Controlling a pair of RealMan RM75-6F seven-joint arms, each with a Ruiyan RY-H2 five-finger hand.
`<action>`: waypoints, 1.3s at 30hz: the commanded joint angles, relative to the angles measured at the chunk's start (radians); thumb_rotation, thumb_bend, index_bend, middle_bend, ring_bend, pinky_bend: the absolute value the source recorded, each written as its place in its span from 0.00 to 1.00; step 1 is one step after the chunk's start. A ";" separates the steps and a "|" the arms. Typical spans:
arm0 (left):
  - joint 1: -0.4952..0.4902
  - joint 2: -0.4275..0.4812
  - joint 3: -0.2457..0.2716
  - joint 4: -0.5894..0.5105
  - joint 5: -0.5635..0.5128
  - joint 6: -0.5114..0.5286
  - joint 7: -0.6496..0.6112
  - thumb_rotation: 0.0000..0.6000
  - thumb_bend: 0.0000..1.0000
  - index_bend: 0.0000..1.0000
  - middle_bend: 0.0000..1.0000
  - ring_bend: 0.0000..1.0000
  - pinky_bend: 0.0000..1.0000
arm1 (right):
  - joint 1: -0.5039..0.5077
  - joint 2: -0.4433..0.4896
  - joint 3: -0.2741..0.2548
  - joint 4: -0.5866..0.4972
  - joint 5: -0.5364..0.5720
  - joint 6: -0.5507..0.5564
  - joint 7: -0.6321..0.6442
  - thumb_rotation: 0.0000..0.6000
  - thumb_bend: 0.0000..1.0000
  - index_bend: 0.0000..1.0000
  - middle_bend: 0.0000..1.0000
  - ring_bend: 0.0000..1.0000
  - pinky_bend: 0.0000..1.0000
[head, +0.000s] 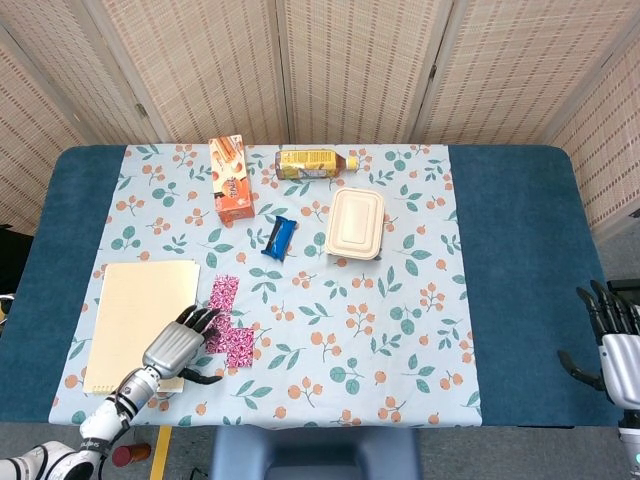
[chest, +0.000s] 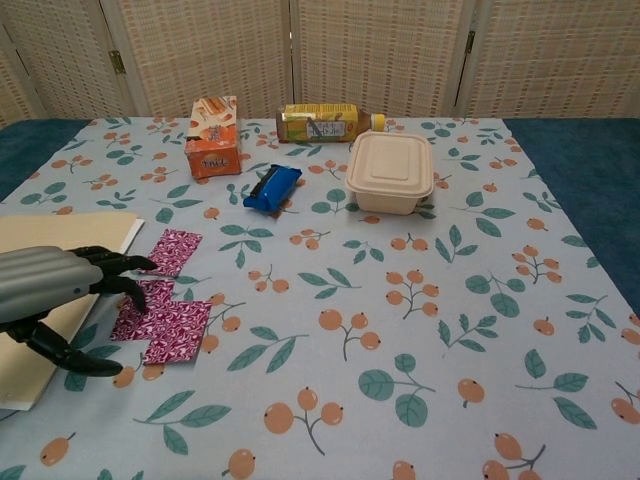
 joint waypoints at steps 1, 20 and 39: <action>0.005 0.010 0.008 -0.004 0.007 0.003 -0.006 0.39 0.15 0.29 0.00 0.00 0.00 | -0.002 0.001 0.000 -0.001 -0.001 0.003 0.000 1.00 0.28 0.00 0.00 0.00 0.00; -0.008 -0.022 -0.007 -0.027 0.026 -0.004 0.028 0.39 0.15 0.28 0.00 0.00 0.00 | -0.015 -0.003 -0.003 0.014 0.004 0.012 0.018 1.00 0.28 0.00 0.00 0.00 0.00; 0.021 0.009 0.006 -0.015 -0.004 0.008 0.029 0.39 0.15 0.28 0.00 0.00 0.00 | -0.012 -0.008 0.001 0.018 0.002 0.011 0.019 1.00 0.28 0.00 0.00 0.00 0.00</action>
